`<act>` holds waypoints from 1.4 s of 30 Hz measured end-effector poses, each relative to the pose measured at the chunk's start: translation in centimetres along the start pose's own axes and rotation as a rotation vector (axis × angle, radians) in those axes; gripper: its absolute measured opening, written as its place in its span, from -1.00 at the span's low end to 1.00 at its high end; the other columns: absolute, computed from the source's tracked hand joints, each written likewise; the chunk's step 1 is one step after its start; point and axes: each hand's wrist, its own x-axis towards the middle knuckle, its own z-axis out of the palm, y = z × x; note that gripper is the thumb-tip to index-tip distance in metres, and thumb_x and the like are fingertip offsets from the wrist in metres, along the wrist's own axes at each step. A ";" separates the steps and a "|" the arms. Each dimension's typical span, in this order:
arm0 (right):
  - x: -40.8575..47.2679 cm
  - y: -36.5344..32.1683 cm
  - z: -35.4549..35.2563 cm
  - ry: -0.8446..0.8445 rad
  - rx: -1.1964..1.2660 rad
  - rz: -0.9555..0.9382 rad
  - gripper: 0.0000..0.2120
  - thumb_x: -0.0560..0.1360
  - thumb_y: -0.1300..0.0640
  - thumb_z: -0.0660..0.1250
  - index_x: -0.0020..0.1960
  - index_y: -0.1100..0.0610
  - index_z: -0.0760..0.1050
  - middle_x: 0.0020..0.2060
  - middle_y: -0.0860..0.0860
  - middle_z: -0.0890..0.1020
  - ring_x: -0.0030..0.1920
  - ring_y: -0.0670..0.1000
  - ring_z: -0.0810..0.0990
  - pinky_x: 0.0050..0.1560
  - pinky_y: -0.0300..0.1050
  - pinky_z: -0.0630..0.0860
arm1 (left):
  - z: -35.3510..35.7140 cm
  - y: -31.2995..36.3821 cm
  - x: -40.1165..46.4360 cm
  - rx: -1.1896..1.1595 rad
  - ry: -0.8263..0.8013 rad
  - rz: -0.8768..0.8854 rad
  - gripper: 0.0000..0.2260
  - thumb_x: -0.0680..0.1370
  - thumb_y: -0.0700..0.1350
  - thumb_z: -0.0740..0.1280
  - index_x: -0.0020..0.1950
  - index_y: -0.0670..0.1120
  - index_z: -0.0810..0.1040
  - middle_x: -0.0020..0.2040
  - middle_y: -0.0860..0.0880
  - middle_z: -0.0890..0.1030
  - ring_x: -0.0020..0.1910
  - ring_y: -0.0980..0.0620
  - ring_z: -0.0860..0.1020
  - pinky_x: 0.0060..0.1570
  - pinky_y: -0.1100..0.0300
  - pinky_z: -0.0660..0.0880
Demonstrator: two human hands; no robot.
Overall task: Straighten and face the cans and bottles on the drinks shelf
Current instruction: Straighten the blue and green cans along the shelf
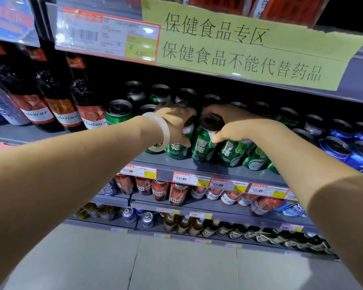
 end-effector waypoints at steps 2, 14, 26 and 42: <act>-0.3 -0.2 -0.1 -0.005 0.021 -0.016 -0.46 0.38 0.30 0.42 0.29 0.00 0.37 0.18 0.01 0.48 0.07 0.02 0.44 0.06 -0.16 0.39 | 0.0 0.1 0.0 0.001 -0.002 -0.007 -0.40 0.38 0.06 0.46 0.34 -0.03 0.33 0.16 -0.05 0.53 0.11 -0.12 0.50 -0.01 0.12 0.43; -2.6 3.2 -2.5 0.034 -0.076 0.162 -0.23 0.31 0.13 0.52 0.42 -0.05 0.24 0.38 0.06 0.36 0.26 0.12 0.45 0.24 -0.01 0.44 | 0.2 1.4 1.0 -0.003 0.024 0.040 -0.34 0.37 0.18 0.42 0.39 0.03 0.29 0.26 -0.06 0.48 0.23 -0.13 0.45 0.20 0.01 0.42; -3.1 3.9 -1.8 -0.003 -0.025 0.084 -0.48 0.40 0.29 0.42 0.28 -0.03 0.40 0.22 0.04 0.47 0.10 0.08 0.48 0.12 -0.11 0.46 | 0.7 3.2 1.7 -0.001 0.058 0.067 -0.39 0.35 0.18 0.43 0.31 0.02 0.35 0.22 -0.07 0.52 0.19 -0.13 0.47 0.16 0.08 0.42; -5.6 8.2 -3.3 0.027 -0.171 0.285 -0.40 0.39 0.00 0.46 0.37 -0.02 0.32 0.34 0.07 0.42 0.26 0.13 0.44 0.22 -0.08 0.41 | 1.2 8.4 3.0 -0.020 0.065 0.177 -0.49 0.48 0.17 0.30 0.40 0.13 0.30 0.36 -0.01 0.41 0.35 -0.07 0.35 0.33 0.04 0.21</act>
